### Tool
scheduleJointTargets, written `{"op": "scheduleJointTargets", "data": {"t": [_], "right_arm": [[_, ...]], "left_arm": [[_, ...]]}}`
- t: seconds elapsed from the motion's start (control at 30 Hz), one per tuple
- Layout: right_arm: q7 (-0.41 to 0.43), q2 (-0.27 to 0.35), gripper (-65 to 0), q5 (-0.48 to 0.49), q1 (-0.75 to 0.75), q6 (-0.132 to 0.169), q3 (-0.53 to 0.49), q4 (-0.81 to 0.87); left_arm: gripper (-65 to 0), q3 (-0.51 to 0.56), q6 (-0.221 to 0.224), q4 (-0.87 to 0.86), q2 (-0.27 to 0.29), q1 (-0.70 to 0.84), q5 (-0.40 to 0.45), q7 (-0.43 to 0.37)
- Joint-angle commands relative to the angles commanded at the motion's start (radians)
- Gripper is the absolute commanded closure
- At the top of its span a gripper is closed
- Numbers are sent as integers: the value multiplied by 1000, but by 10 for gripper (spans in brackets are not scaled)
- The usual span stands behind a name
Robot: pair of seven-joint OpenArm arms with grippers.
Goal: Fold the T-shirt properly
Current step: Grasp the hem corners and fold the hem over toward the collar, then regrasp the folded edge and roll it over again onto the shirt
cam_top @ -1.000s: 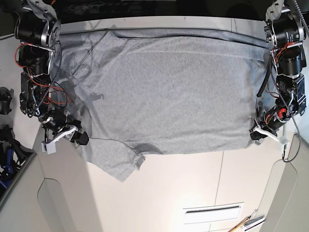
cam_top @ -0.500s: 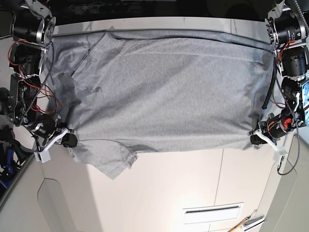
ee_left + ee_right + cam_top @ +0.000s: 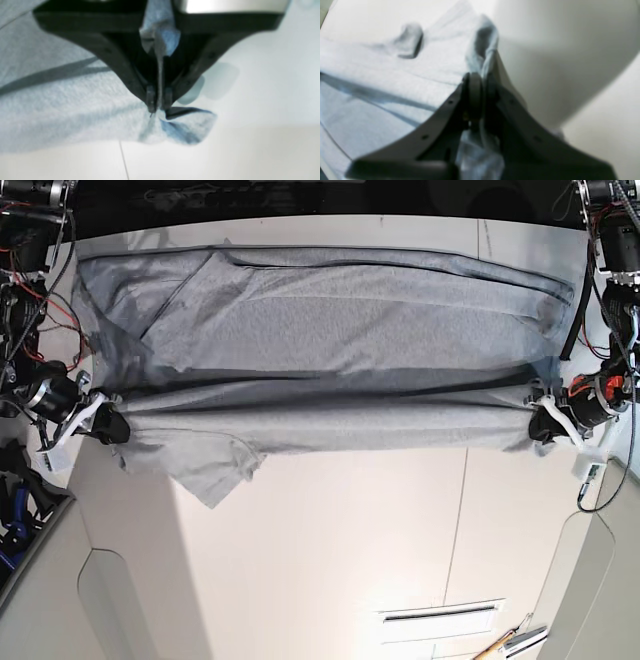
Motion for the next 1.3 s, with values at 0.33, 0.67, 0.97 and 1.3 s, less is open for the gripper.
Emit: {"op": "scheduleJointTargets", "data": {"t": [0.33, 0.67, 0.97, 1.3], "right_arm": [[84, -10, 0, -1, -219, -12, 27, 49], [88, -50, -210, -14, -211, -19, 97, 60], [127, -148, -211, -57, -101, -19, 262, 100], [241, -147, -345, -184, 92, -19, 6, -232]], "left_arm": [[0, -87, -25, 73, 21, 161, 0, 0], [0, -85, -25, 73, 72, 161, -7, -24], [0, -85, -25, 73, 72, 161, -7, -23], [0, -85, -25, 73, 72, 161, -7, -23]]}}
